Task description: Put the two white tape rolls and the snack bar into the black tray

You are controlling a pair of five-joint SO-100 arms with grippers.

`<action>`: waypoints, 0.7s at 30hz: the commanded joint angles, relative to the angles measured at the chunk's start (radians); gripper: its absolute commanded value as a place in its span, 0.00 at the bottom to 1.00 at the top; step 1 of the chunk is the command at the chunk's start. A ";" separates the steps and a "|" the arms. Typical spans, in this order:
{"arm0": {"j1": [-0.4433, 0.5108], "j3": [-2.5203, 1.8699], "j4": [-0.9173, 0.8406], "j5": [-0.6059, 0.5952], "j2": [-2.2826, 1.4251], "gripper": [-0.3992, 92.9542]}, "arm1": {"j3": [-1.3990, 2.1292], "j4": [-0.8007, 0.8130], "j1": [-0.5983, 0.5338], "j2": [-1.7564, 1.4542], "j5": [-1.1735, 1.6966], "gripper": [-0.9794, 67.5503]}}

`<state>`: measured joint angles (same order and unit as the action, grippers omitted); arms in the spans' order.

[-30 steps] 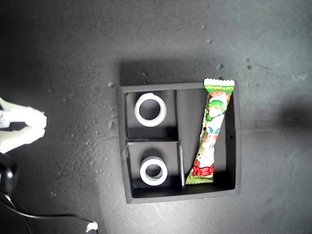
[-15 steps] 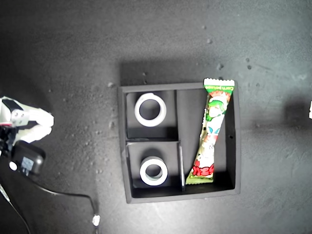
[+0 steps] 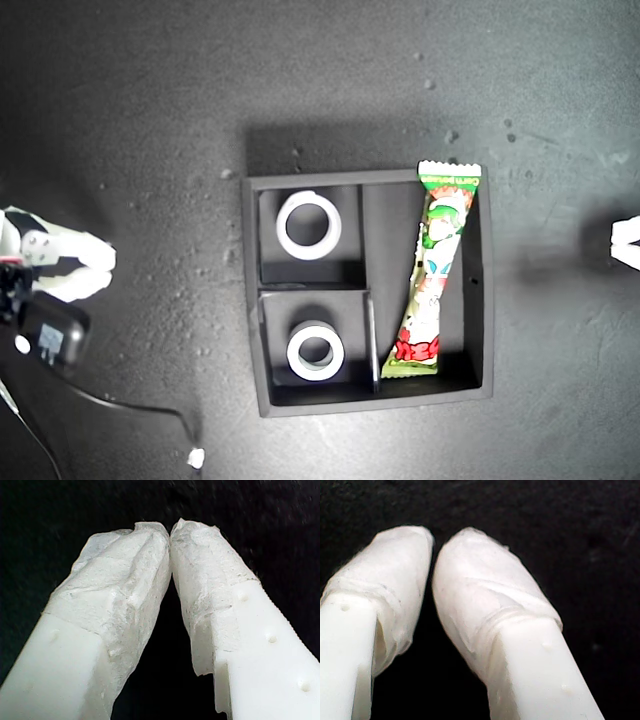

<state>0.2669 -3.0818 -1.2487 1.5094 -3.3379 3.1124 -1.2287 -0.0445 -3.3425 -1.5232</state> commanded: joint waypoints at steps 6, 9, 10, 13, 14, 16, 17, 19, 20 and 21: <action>0.032 -0.057 -0.147 0.069 -0.046 0.02 | 0.012 -0.112 -0.069 -0.006 -0.028 0.09; 0.043 -0.057 -0.147 0.015 -0.046 0.02 | 0.012 -0.112 -0.095 -0.006 -0.014 0.09; 0.043 -0.057 -0.147 0.002 -0.046 0.02 | 0.012 -0.112 -0.100 -0.006 -0.014 0.09; 0.043 -0.057 -0.147 -0.112 -0.046 0.02 | 0.012 -0.112 -0.104 -0.006 -0.014 0.09; 0.044 -0.057 -0.147 -0.166 -0.046 0.02 | 0.012 -0.112 -0.104 -0.006 -0.014 0.09; 0.044 -0.057 -0.147 -0.164 -0.046 0.02 | 0.012 -0.112 -0.104 -0.006 -0.014 0.09; 0.044 -0.057 -0.147 -0.156 -0.046 0.02 | 0.012 -0.112 -0.104 -0.006 -0.014 0.09; 0.044 -0.057 -0.147 -0.149 -0.046 0.02 | 0.012 -0.112 -0.104 -0.006 -0.014 0.09; 0.044 -0.057 -0.147 -0.149 -0.046 0.02 | 0.012 -0.112 -0.104 -0.006 -0.014 0.09; 0.044 -0.057 -0.147 -0.149 -0.046 0.02 | 0.012 -0.112 -0.104 -0.006 -0.014 0.09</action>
<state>0.3022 -3.0818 -1.3576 1.3698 -3.3379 3.1124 -1.3392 -0.1457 -3.3425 -1.5432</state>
